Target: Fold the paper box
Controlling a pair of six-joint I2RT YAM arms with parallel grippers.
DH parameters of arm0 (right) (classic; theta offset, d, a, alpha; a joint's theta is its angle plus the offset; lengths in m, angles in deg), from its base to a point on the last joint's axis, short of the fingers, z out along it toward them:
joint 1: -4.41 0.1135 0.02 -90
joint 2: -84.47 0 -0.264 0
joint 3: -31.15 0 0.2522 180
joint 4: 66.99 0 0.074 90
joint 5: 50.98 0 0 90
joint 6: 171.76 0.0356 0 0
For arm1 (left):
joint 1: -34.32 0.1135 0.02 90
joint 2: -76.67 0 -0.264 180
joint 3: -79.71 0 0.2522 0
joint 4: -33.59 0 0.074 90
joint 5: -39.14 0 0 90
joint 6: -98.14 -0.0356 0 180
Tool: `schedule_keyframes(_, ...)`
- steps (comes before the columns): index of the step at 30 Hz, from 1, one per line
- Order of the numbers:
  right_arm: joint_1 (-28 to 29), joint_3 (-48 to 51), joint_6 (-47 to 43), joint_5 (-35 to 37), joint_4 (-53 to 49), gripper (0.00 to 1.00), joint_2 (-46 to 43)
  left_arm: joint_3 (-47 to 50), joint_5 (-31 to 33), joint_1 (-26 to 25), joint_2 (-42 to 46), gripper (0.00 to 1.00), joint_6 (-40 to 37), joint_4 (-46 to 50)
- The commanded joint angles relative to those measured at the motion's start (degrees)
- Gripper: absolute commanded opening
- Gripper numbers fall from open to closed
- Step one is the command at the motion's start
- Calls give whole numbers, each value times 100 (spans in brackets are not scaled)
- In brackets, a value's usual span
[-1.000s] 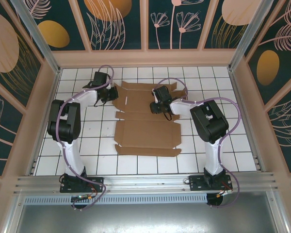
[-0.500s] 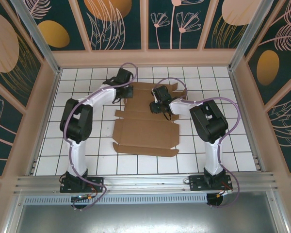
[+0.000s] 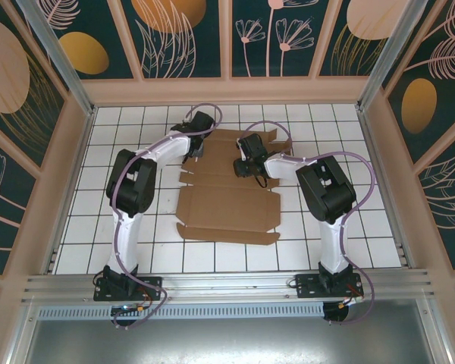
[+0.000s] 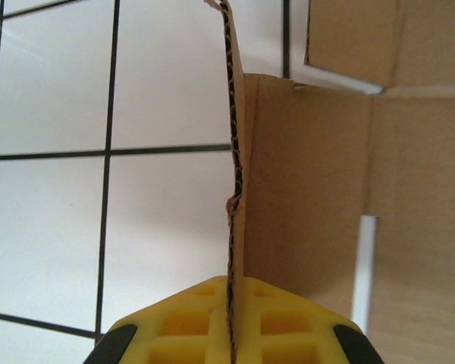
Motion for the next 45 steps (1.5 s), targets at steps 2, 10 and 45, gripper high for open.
schedule_keyframes(2, 143, 346, -4, -214, -1114, 40, 572, 32, 157, -65, -156, 7, 47, 218)
schedule_keyframes(10, 164, 333, 11, -215, -1110, 40, 582, -383, 17, -120, -682, 17, 337, 390)
schedule_keyframes(45, 69, 530, 279, -211, -946, 61, -980, 4525, -5038, 1653, 3117, 70, 1687, -3259)
